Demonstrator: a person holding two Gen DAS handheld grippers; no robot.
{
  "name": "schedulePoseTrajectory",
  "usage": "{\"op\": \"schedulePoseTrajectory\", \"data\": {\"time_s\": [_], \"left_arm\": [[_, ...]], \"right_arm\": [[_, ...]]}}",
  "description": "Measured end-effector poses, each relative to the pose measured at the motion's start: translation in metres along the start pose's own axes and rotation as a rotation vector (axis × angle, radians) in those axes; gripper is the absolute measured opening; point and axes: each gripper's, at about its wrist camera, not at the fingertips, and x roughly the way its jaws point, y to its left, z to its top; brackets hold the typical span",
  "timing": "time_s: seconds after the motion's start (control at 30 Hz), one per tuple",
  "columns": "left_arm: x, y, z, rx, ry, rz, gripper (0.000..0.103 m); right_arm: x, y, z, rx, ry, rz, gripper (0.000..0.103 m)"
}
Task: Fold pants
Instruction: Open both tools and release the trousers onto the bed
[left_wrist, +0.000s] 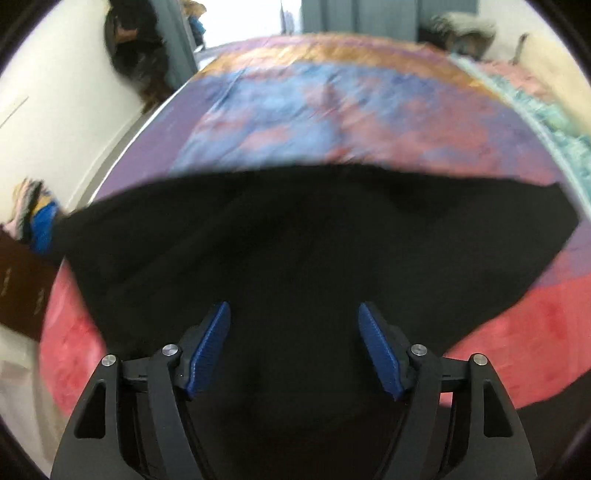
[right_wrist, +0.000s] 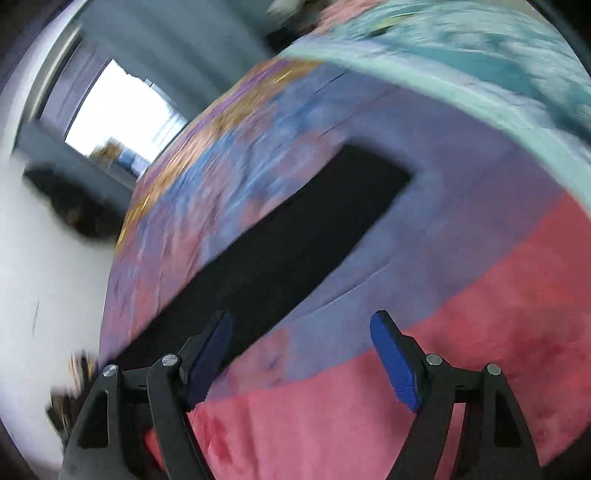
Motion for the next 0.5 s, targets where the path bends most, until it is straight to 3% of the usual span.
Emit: {"op": "schedulePoseTrajectory", "data": {"time_s": [0.07, 0.13, 0.17, 0.23, 0.3, 0.4, 0.47, 0.5], "left_arm": [[0.031, 0.019, 0.008, -0.011, 0.052, 0.066, 0.072], [0.072, 0.051, 0.018, -0.071, 0.130, 0.289, 0.060], [0.081, 0.067, 0.019, -0.136, 0.158, 0.323, 0.053], [0.078, 0.105, 0.020, -0.392, 0.156, 0.243, 0.050], [0.053, 0.102, 0.016, -0.489, 0.058, 0.131, 0.054], [0.026, 0.047, 0.014, -0.346, -0.021, 0.019, 0.074], [0.015, 0.002, 0.008, -0.223, -0.055, -0.046, 0.077], [0.014, -0.012, 0.004, -0.182, -0.055, -0.061, 0.079]], "right_arm": [[0.018, 0.028, -0.017, -0.083, 0.048, 0.028, 0.078], [0.032, 0.052, -0.029, -0.138, 0.090, 0.065, 0.078], [0.037, 0.063, -0.035, -0.159, 0.110, 0.083, 0.078], [0.046, 0.090, -0.047, -0.214, 0.145, 0.119, 0.078], [0.057, 0.119, -0.056, -0.272, 0.168, 0.170, 0.078], [0.095, 0.184, -0.080, -0.395, 0.248, 0.341, 0.078], [0.127, 0.223, -0.103, -0.474, 0.361, 0.465, 0.077], [0.146, 0.240, -0.115, -0.534, 0.413, 0.481, 0.077]]}}
